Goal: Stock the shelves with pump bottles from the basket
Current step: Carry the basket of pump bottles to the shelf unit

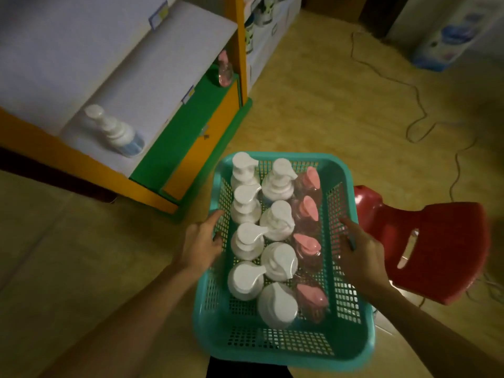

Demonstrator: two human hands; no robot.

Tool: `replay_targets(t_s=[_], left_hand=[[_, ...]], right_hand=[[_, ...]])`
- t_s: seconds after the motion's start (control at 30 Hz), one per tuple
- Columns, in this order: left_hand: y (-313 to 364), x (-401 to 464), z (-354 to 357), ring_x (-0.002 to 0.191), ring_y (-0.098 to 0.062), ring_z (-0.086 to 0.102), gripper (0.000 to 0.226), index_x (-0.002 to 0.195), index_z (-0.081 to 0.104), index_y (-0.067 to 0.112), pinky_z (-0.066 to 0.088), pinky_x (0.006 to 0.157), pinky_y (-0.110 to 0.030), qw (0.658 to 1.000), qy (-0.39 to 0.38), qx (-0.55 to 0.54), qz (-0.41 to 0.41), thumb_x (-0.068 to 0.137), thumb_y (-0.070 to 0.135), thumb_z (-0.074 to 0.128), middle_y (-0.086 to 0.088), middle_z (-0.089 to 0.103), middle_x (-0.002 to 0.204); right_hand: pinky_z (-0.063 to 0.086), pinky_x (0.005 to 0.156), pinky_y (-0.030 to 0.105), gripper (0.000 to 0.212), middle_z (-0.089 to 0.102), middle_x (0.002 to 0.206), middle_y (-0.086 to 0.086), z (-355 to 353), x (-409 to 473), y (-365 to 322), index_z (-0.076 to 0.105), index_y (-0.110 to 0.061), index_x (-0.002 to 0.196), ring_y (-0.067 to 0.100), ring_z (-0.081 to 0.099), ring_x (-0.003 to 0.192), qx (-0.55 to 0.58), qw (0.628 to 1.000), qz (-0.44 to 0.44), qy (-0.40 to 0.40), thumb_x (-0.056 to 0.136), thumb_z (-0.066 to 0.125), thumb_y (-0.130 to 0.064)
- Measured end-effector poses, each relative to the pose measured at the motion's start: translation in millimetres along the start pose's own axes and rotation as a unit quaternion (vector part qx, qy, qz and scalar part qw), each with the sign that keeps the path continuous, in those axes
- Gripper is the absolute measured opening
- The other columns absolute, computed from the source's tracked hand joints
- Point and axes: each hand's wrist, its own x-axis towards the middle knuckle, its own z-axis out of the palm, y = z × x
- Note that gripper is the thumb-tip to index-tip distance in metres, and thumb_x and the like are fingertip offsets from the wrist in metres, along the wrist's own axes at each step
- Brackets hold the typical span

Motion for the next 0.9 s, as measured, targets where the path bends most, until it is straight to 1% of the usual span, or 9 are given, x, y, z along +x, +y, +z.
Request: replay_targets(t_s=[0.1, 0.23, 0.33, 0.43, 0.5, 0.6, 0.67, 0.8, 0.9], left_hand=[[3, 43, -8, 0.073, -0.019, 0.059, 0.055, 0.140, 0.045, 0.021, 0.042, 0.066, -0.018, 1.000, -0.006, -0.009, 0.000, 0.088, 0.008, 0.059, -0.014, 0.070, 0.103], [-8, 106, -22, 0.061, -0.011, 0.048, 0.057, 0.141, 0.042, 0.025, 0.041, 0.058, -0.016, 1.000, -0.009, -0.002, -0.017, 0.088, 0.012, 0.059, -0.010, 0.069, 0.090], [-16, 150, -37, 0.060, -0.013, 0.047, 0.055, 0.140, 0.043, 0.026, 0.040, 0.059, -0.020, 0.999, -0.002, 0.000, -0.041, 0.089, 0.013, 0.058, -0.003, 0.056, 0.074], [-23, 187, -51, 0.053, -0.012, 0.046, 0.055, 0.140, 0.043, 0.025, 0.041, 0.057, -0.023, 0.999, 0.004, -0.016, -0.049, 0.088, 0.013, 0.057, -0.001, 0.053, 0.069], [-28, 209, -58, 0.055, -0.014, 0.050, 0.056, 0.140, 0.042, 0.025, 0.042, 0.057, -0.025, 0.999, 0.011, -0.012, -0.048, 0.087, 0.013, 0.057, -0.006, 0.061, 0.073], [-35, 238, -66, 0.078, -0.031, 0.063, 0.058, 0.141, 0.042, 0.023, 0.050, 0.070, -0.035, 0.999, 0.021, -0.002, -0.044, 0.086, 0.013, 0.059, -0.019, 0.068, 0.098], [-34, 250, -71, 0.086, -0.032, 0.064, 0.059, 0.141, 0.040, 0.021, 0.052, 0.073, -0.036, 0.998, 0.019, -0.021, -0.048, 0.086, 0.011, 0.059, -0.019, 0.066, 0.108], [-28, 269, -73, 0.089, -0.029, 0.065, 0.057, 0.143, 0.037, 0.024, 0.057, 0.076, -0.036, 0.995, 0.026, -0.059, -0.072, 0.090, 0.012, 0.055, -0.016, 0.064, 0.114], [-25, 291, -61, 0.095, -0.034, 0.064, 0.056, 0.142, 0.038, 0.027, 0.056, 0.083, -0.041, 0.991, 0.046, -0.073, -0.106, 0.090, 0.014, 0.054, -0.016, 0.064, 0.118]], right_hand=[[0.056, 0.051, 0.045, 0.046, 0.068, 0.078, 0.005, 7, 37, -11, 0.055, -0.016, 0.130, 0.022, 0.065, 0.057, 0.023, 1.000, 0.016, -0.011, 0.089, 0.052, 0.003], [0.056, 0.051, 0.032, 0.045, 0.066, 0.088, 0.004, 29, 99, -34, 0.053, -0.017, 0.133, 0.016, 0.063, 0.058, 0.025, 0.999, 0.031, -0.025, 0.091, 0.050, 0.000], [0.056, 0.056, 0.041, 0.043, 0.069, 0.097, 0.010, 50, 151, -46, 0.054, -0.023, 0.130, 0.024, 0.064, 0.064, -0.001, 1.000, 0.013, -0.026, 0.091, 0.050, -0.004], [0.056, 0.055, 0.044, 0.040, 0.069, 0.097, 0.012, 65, 193, -60, 0.051, -0.030, 0.128, 0.024, 0.065, 0.065, -0.008, 0.999, 0.001, -0.039, 0.093, 0.047, -0.010], [0.057, 0.060, 0.043, 0.041, 0.068, 0.104, 0.015, 70, 216, -73, 0.051, -0.025, 0.131, 0.027, 0.065, 0.071, -0.018, 0.999, -0.017, -0.030, 0.093, 0.047, -0.010], [0.055, 0.066, 0.043, 0.043, 0.066, 0.109, 0.019, 72, 253, -89, 0.050, -0.016, 0.134, 0.031, 0.063, 0.078, -0.020, 0.998, -0.046, -0.026, 0.092, 0.048, -0.003], [0.054, 0.068, 0.043, 0.044, 0.066, 0.110, 0.022, 71, 275, -99, 0.052, -0.013, 0.133, 0.034, 0.063, 0.082, -0.040, 0.997, -0.065, -0.025, 0.091, 0.049, -0.001], [0.051, 0.072, 0.039, 0.045, 0.066, 0.113, 0.023, 66, 317, -117, 0.054, -0.010, 0.131, 0.037, 0.065, 0.090, -0.059, 0.992, -0.099, -0.042, 0.088, 0.050, 0.004], [0.053, 0.075, 0.044, 0.046, 0.065, 0.115, 0.024, 70, 355, -117, 0.054, -0.012, 0.131, 0.040, 0.065, 0.094, -0.085, 0.987, -0.123, -0.055, 0.087, 0.049, 0.000]])
